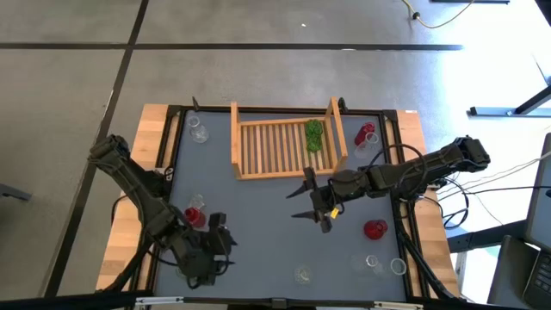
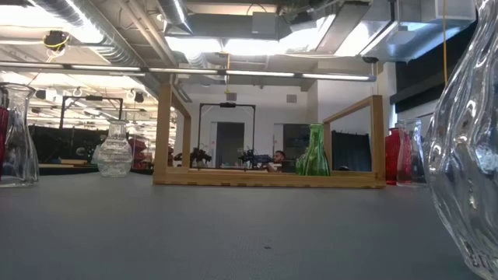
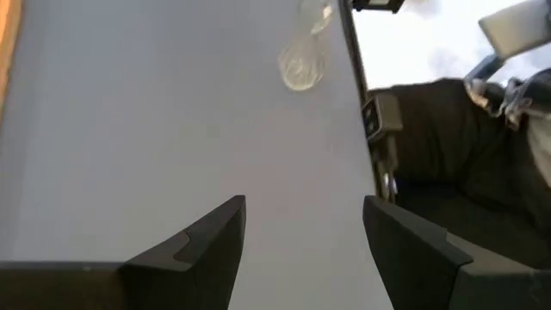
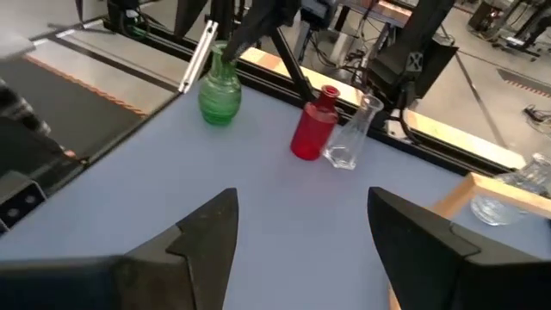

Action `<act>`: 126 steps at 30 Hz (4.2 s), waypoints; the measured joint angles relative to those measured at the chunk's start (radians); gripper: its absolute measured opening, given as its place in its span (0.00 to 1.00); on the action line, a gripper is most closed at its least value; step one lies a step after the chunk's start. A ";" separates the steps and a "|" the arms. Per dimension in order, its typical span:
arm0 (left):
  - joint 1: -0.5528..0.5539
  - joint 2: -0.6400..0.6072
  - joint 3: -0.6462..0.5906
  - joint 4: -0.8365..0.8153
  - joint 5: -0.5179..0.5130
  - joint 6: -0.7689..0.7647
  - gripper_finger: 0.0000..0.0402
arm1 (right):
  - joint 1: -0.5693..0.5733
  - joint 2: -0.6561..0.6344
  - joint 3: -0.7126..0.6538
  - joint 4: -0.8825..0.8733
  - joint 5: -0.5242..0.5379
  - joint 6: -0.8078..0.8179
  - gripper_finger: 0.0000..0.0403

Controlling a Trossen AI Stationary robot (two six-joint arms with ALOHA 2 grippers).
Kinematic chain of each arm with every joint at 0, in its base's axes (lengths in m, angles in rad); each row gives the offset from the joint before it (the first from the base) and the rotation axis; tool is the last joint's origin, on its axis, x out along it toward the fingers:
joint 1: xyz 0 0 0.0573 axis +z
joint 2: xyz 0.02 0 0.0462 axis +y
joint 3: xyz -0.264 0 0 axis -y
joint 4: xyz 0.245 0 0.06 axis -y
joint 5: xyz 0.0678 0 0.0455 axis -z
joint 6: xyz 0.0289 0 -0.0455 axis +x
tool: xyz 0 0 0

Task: Sort vases onto shelf
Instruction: Put the green vase on the shelf aligned with the other green vase

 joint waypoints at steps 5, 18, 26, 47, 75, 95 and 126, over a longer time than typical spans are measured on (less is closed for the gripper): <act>0.025 0.018 0.000 0.108 0.031 0.039 0.57 | 0.022 0.000 0.000 -0.015 0.049 0.059 0.60; 0.084 0.019 0.000 0.117 0.085 0.076 0.73 | 0.056 0.000 0.000 -0.022 0.144 0.039 0.60; 0.080 0.019 0.000 0.117 0.152 0.065 0.77 | 0.056 0.000 0.000 -0.041 0.162 0.040 0.60; -0.177 0.018 0.074 -0.537 0.221 -0.753 0.77 | 0.056 0.000 0.000 -0.068 0.162 0.066 0.60; -0.324 0.110 0.043 -0.435 0.156 -0.826 0.77 | 0.056 0.000 0.000 -0.070 0.207 0.062 0.60; -0.307 0.176 0.043 -0.448 0.223 -0.878 0.70 | 0.056 0.000 0.000 -0.076 0.207 0.058 0.60; -0.041 0.173 0.148 -0.430 0.129 -0.408 0.57 | 0.056 -0.002 -0.001 -0.268 0.206 0.270 0.60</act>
